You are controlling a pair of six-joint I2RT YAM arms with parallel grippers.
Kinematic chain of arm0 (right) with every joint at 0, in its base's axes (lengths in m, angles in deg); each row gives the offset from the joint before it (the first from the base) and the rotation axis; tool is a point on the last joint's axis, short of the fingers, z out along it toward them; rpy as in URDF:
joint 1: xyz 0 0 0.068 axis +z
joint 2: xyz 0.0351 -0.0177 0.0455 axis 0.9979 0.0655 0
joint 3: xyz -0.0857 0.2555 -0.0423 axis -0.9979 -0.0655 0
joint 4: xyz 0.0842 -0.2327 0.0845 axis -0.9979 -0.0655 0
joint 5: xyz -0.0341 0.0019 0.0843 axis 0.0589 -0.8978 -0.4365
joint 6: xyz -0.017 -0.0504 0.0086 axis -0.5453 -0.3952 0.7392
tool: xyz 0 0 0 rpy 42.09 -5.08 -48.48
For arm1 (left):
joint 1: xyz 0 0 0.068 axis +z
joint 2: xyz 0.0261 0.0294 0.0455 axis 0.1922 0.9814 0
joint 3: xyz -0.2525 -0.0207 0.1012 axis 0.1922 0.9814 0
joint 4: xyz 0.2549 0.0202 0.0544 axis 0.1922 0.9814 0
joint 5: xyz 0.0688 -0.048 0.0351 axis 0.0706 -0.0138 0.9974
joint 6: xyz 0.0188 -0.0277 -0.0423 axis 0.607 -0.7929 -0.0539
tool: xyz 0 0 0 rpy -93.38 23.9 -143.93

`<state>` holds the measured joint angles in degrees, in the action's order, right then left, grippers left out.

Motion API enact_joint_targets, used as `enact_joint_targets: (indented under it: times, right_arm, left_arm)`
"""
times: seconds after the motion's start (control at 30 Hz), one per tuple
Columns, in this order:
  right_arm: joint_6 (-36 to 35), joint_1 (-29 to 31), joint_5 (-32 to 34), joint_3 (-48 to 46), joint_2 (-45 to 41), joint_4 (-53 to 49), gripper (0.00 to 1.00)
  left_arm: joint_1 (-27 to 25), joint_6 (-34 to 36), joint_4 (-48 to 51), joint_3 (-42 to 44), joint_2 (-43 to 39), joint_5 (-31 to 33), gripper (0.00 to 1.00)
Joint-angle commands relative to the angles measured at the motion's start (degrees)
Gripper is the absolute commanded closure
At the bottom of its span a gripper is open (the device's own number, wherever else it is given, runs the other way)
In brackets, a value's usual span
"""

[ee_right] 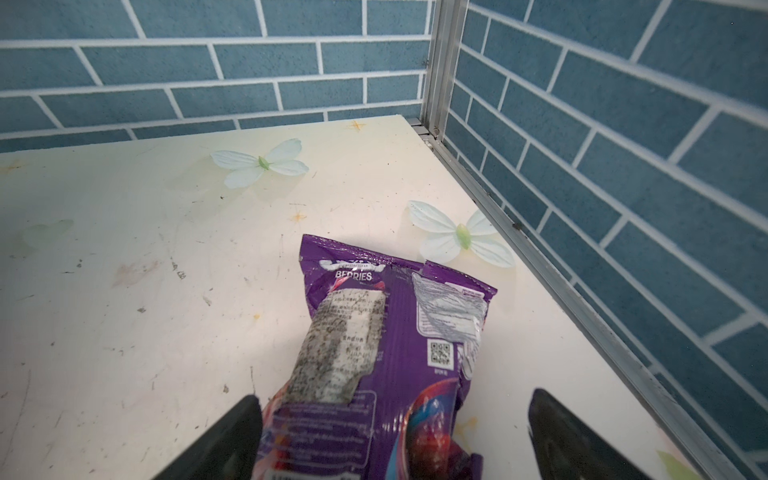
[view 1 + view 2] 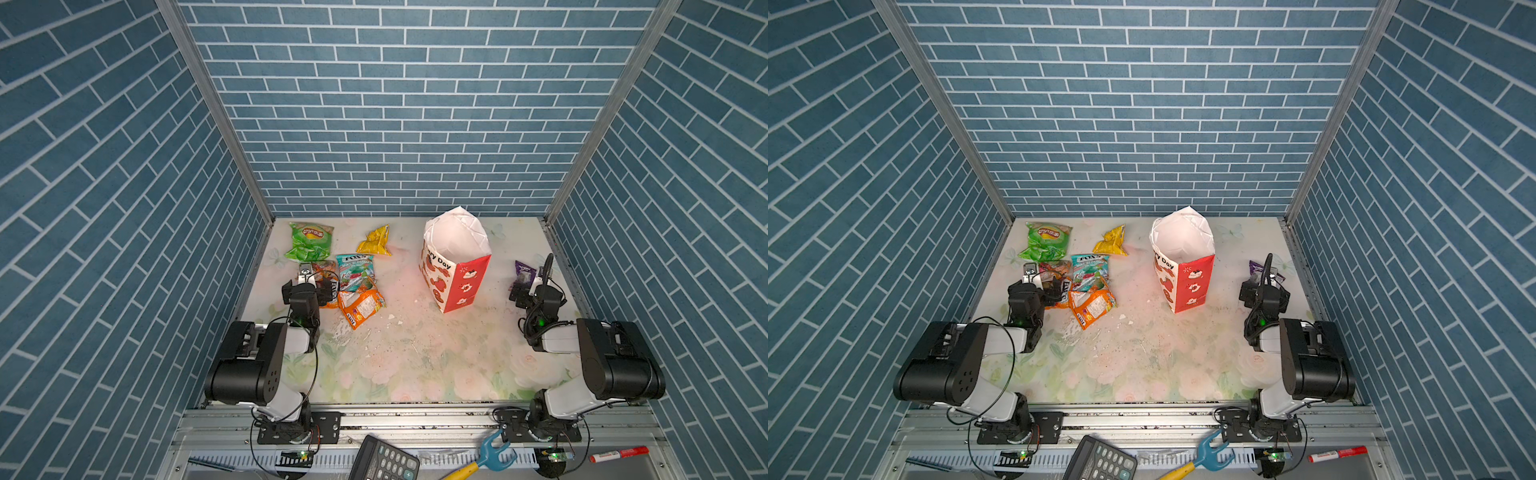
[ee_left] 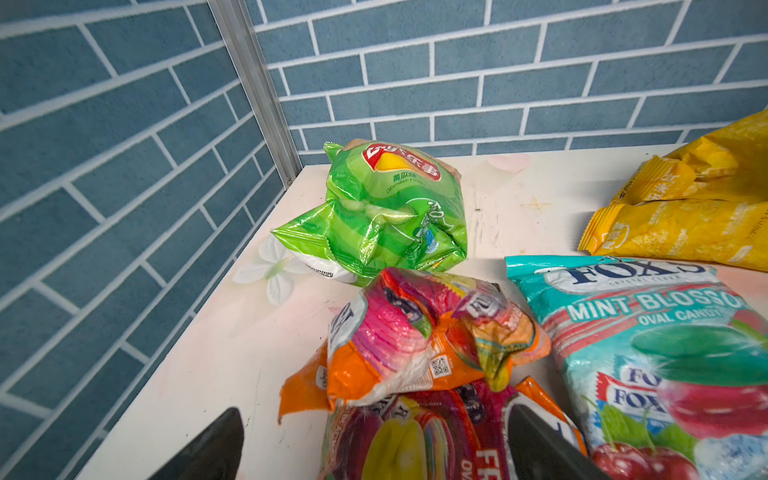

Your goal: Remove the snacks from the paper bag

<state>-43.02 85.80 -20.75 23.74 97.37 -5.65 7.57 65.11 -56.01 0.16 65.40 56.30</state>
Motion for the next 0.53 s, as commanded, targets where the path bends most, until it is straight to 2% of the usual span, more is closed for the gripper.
enact_joint_targets:
  times: [0.0, 0.5]
  right_arm:
    - [-0.3, -0.2, -0.6, 0.7, 0.3, 0.2, 0.01]
    - [-0.5, -0.2, -1.3, 0.5, 0.2, 0.4, 0.01]
  left_arm:
    - [0.2, 0.0, 1.2, 0.2, -0.4, -0.6, 0.01]
    - [0.2, 0.0, 1.2, 0.2, -0.4, -0.6, 0.00]
